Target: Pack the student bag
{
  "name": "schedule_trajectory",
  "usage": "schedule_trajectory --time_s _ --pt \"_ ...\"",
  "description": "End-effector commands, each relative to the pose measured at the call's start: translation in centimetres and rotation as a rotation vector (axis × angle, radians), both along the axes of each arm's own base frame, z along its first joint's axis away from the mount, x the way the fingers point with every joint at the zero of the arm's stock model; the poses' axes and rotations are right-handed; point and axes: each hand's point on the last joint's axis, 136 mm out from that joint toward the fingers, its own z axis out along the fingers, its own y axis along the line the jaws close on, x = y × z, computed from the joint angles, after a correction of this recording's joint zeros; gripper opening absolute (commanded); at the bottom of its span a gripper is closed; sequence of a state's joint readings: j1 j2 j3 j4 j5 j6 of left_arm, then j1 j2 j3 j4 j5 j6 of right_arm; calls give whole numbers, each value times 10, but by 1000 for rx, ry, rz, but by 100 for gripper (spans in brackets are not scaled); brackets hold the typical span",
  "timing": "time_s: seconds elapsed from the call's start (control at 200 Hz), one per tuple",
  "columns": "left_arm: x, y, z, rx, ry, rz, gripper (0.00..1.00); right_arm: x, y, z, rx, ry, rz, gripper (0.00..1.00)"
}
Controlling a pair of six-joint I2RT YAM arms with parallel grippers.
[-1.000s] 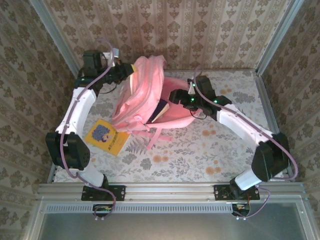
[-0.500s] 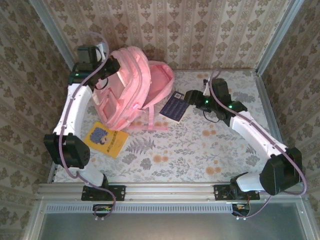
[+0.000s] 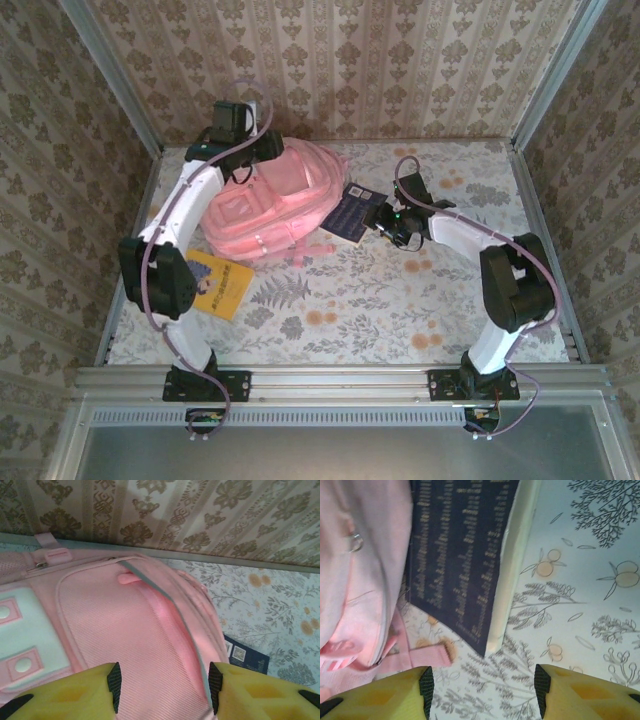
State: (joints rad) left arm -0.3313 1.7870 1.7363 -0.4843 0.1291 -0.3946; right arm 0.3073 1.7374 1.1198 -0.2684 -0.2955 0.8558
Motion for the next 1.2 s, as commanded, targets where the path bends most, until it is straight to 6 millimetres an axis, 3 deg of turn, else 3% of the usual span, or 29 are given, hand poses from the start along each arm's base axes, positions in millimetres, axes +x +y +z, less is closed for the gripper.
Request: schedule_trajectory --time_s 0.0,0.18,0.215,0.255,0.435,0.77,1.075,1.195 --pt "-22 -20 19 -25 -42 -48 47 20 8 2 57 2 -38 57" --pt "-36 -79 -43 -146 141 -172 32 36 8 -17 99 35 -80 54" --pt "-33 -84 -54 -147 162 -175 32 39 8 -20 104 40 -83 54" --pt "-41 -106 -65 -146 184 -217 32 41 8 -23 106 45 -84 53" --pt "-49 -145 -117 -136 295 -263 30 49 7 -36 116 65 -92 53" --pt "-73 -148 -213 -30 475 -253 25 63 14 -45 164 79 -74 50" --pt "-97 -142 -271 15 589 -238 10 73 25 -15 226 12 -59 43" --pt "-105 -144 -286 13 618 -243 8 75 30 -10 233 -1 -49 42"
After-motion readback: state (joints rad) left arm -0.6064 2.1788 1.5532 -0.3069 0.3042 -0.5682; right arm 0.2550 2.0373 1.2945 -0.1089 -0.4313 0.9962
